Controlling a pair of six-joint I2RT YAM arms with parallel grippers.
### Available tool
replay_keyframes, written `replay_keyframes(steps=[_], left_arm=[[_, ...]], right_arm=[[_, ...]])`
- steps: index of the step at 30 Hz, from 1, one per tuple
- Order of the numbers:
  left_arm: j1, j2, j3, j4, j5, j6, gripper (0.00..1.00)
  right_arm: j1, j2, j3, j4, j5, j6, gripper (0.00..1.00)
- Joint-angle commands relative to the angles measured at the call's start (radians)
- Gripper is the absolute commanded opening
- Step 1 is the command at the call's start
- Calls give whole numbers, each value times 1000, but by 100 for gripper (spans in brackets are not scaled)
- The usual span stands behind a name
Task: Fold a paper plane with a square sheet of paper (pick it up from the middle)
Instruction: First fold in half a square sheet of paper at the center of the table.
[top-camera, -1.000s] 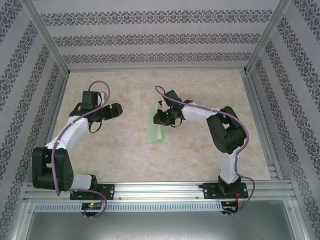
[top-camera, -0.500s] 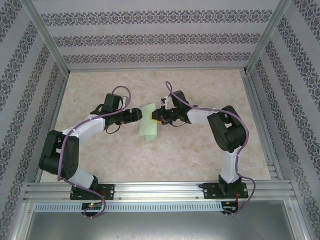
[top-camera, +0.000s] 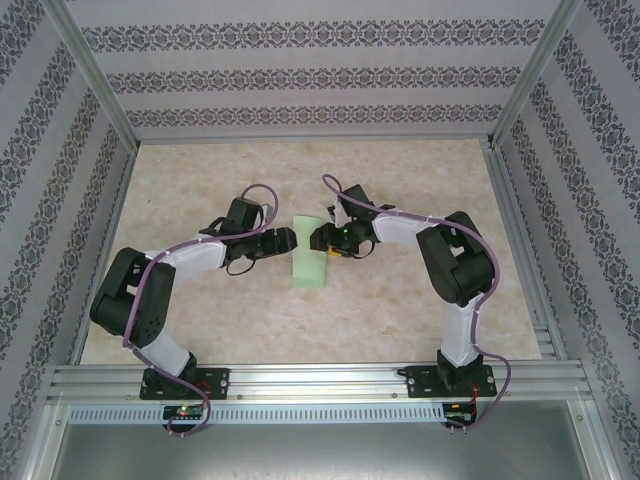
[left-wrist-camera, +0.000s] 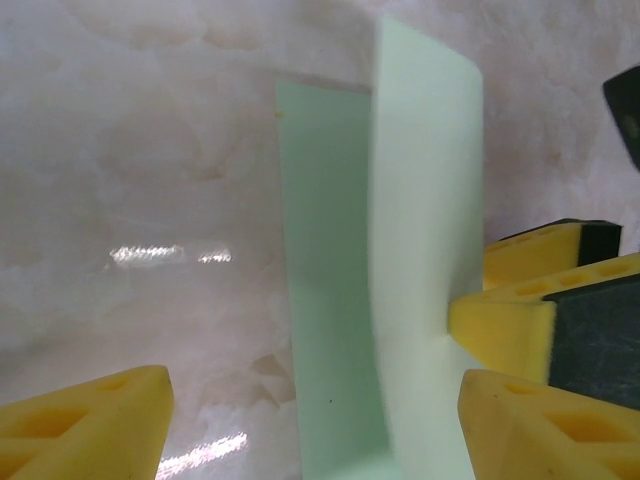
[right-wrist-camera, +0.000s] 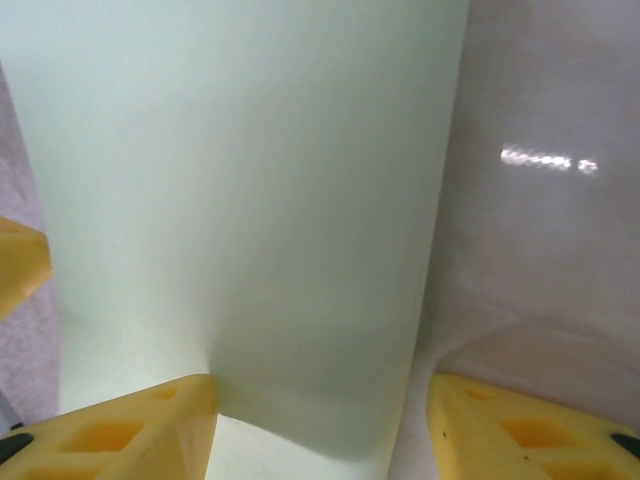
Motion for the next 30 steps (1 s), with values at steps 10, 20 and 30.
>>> replay_keyframes(steps=[10, 20, 30], left_arm=[[-10, 61, -118, 377, 251, -198, 60], [-13, 59, -120, 427, 258, -228, 42], [-34, 101, -85, 451, 300, -231, 13]], right_arm=[[-4, -45, 12, -42, 47, -33, 58], [-4, -40, 15, -31, 35, -21, 57], [-8, -66, 7, -11, 4, 8, 56]])
